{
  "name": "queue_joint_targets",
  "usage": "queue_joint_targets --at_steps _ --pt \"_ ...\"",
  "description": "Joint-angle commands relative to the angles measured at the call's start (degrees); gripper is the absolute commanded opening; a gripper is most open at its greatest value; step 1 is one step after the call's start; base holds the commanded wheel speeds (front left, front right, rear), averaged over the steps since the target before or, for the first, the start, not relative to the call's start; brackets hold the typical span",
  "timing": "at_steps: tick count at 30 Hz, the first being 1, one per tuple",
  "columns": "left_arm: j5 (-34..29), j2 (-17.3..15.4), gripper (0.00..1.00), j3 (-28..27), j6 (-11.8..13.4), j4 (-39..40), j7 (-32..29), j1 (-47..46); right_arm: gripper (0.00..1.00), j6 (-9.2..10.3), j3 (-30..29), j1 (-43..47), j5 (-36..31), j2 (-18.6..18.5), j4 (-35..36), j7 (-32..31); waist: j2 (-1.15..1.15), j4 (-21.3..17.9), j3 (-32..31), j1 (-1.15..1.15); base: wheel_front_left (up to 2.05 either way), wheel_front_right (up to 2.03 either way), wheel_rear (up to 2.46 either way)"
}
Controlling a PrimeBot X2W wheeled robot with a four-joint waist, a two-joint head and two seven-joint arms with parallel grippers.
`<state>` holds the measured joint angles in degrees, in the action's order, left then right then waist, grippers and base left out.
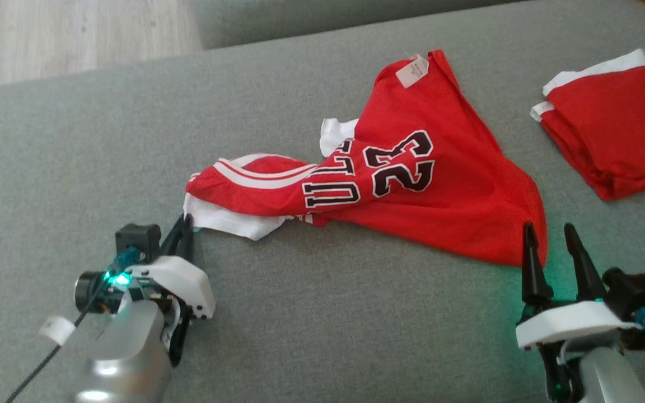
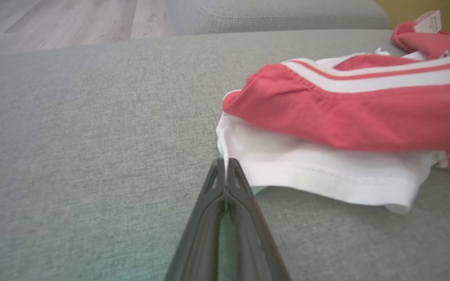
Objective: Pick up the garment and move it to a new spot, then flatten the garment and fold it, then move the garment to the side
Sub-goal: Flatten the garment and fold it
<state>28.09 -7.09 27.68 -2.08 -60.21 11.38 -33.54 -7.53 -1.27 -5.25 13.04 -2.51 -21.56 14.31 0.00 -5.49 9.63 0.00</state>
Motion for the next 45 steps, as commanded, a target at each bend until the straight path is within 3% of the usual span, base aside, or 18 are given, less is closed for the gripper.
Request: queue_joint_targets --at_steps 1,12,21,31,32,33,34,41,45 --pt "0.5 -1.01 0.0 -1.56 -0.21 1.03 1.25 -0.56 1.0 0.04 0.83 -0.18 -0.42 -0.37 0.62 0.43 0.0 0.09 -1.21 0.0 0.0 0.0 0.0" --pt "0.18 -0.69 0.0 -3.23 0.47 10.06 3.57 3.66 1.0 0.04 -3.26 1.39 2.12 -0.37 -7.3 -3.42 0.0 2.51 -5.1 0.0 0.0 0.0 0.0" --pt "-1.71 -1.28 0.0 -4.33 2.33 21.85 3.61 8.56 1.0 0.04 -3.2 -1.79 5.17 -0.37 -14.24 -3.47 0.0 5.51 -5.08 0.0 0.0 0.0 0.0" --pt "-2.04 -1.92 0.0 -3.38 3.38 27.62 2.82 10.83 1.0 0.04 -4.52 -5.29 4.86 -0.37 -23.39 -1.46 0.0 7.37 -4.79 0.0 0.0 0.0 0.0" --pt "-2.04 -2.07 0.0 -3.33 3.5 28.0 2.68 11.0 0.89 0.04 -4.46 -5.6 4.86 -0.37 -24.08 -1.26 0.0 7.37 -4.8 0.0 0.0 0.0 0.0" --pt "-2.06 -2.24 0.0 -3.3 3.63 28.32 2.56 11.15 0.38 0.04 -4.27 -5.89 4.94 -0.37 -24.73 -1.12 0.0 7.35 -4.83 0.0 0.0 0.0 0.0" --pt "-2.06 -2.42 0.0 -3.29 3.77 28.64 2.43 11.3 0.0 0.04 -3.91 -6.16 5.04 -0.37 -25.31 -0.99 0.0 7.31 -4.88 0.0 0.0 0.0 0.0" --pt "-0.59 -2.83 0.0 -3.99 4.29 30.95 1.67 12.69 0.0 0.04 -0.23 -6.97 7.41 -0.37 -24.05 0.16 0.0 6.63 -6.59 0.0 0.0 0.0 0.0" --pt "6.81 -0.64 0.0 -7.22 1.58 33.0 -0.28 14.49 0.0 0.04 1.36 -6.37 9.01 -0.37 -18.53 0.52 0.0 6.15 -8.59 0.0 0.0 0.0 0.0"
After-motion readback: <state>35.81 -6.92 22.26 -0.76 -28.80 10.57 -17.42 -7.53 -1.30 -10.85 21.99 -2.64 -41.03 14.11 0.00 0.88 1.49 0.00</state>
